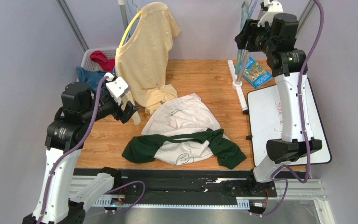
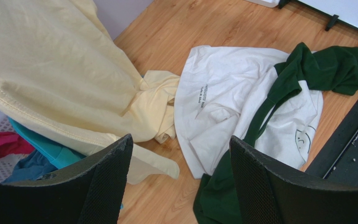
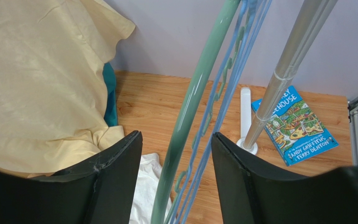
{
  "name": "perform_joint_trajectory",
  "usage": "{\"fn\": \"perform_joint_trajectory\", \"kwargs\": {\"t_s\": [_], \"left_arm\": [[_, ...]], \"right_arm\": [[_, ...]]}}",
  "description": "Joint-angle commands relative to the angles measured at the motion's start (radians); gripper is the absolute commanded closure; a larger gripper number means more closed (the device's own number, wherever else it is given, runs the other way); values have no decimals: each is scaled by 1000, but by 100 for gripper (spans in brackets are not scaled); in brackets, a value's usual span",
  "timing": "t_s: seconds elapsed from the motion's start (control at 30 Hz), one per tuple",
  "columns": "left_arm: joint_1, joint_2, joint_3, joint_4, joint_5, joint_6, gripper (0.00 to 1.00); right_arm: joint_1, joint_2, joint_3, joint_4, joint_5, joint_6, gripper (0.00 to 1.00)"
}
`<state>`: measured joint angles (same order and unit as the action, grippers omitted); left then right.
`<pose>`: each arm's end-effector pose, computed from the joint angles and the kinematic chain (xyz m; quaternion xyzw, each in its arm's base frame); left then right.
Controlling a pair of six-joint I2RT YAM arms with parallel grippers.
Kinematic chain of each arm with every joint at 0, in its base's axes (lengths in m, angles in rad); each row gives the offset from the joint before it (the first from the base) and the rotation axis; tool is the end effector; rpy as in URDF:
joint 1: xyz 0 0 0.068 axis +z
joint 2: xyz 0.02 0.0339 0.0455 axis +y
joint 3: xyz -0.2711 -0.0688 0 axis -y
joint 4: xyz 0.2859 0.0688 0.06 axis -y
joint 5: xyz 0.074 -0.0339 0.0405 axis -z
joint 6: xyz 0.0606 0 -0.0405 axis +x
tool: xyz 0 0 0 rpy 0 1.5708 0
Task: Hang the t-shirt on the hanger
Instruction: Pick up the hanger from the clothesline.
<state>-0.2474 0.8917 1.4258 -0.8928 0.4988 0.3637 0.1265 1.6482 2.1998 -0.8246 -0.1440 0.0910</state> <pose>0.1717 -0.0733 0.4770 0.3737 0.7173 -0.1704 0.5629 0.3779 0.0568 0.5486 -0.0576 0.7938 0.1224 0.5930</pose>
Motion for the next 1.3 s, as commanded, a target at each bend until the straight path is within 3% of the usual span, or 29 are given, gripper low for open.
{"fn": "perform_joint_trajectory", "kwargs": {"t_s": [0.0, 0.23, 0.37, 0.47, 0.6, 0.73, 0.93, 1.27], "left_arm": [[0, -10, 5, 28, 3, -19, 20], [0, -5, -13, 34, 1, -20, 20], [0, 1, -11, 38, 1, -20, 20], [0, 6, -13, 41, 1, -20, 20], [0, 15, -15, 43, 3, -23, 20], [0, 24, -11, 45, 9, -26, 20], [0, 32, -19, 48, 12, -26, 19], [0, 26, -51, 48, 32, -34, 16]], "right_arm": [[-5, 22, 32, 30, -58, 53, 45], [-7, 32, 29, 28, -80, 61, 61], [-11, 39, 32, 30, -75, 61, 86], [-14, 44, 38, 33, -75, 65, 99], [-39, 48, 34, 53, -114, 85, 100], [-83, 47, 6, 110, -280, 147, 100], [-163, 35, -80, 356, -586, 367, 100], [-166, 41, -87, 626, -781, 552, 100]]}}
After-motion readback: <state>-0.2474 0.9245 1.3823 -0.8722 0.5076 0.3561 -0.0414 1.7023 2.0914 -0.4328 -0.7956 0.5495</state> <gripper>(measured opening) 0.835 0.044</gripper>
